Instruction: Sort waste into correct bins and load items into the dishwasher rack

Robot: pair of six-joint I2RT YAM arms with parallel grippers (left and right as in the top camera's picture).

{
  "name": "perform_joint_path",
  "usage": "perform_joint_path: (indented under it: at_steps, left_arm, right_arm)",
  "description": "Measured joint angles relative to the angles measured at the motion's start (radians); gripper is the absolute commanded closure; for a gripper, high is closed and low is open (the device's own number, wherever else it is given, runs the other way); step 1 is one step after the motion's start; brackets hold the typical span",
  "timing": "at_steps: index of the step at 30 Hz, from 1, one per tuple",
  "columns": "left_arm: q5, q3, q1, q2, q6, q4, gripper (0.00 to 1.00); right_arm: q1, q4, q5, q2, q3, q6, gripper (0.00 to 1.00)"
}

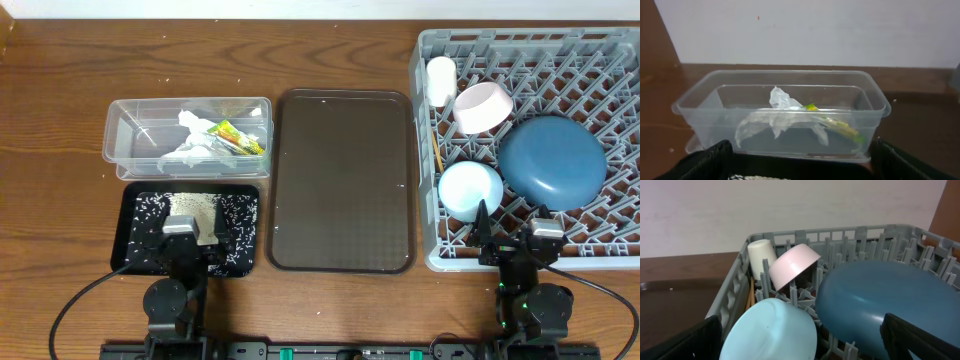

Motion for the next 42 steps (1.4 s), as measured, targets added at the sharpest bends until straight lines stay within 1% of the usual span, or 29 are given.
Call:
perform_joint_path:
  at_steps: [5,14,42]
  left_arm:
    - [0.0,0.0,0.0,0.0,0.05,0.0,0.1]
    - [0.0,0.0,0.0,0.0,0.071,0.0,0.1]
    - [0.0,0.0,0.0,0.0,0.075,0.0,0.1]
  right_arm:
    - [0.0,0.0,0.0,0.0,0.0,0.0,0.01]
    - [0.0,0.0,0.0,0.0,0.0,0.0,0.01]
    - [0.0,0.0,0.0,0.0,0.0,0.0,0.01]
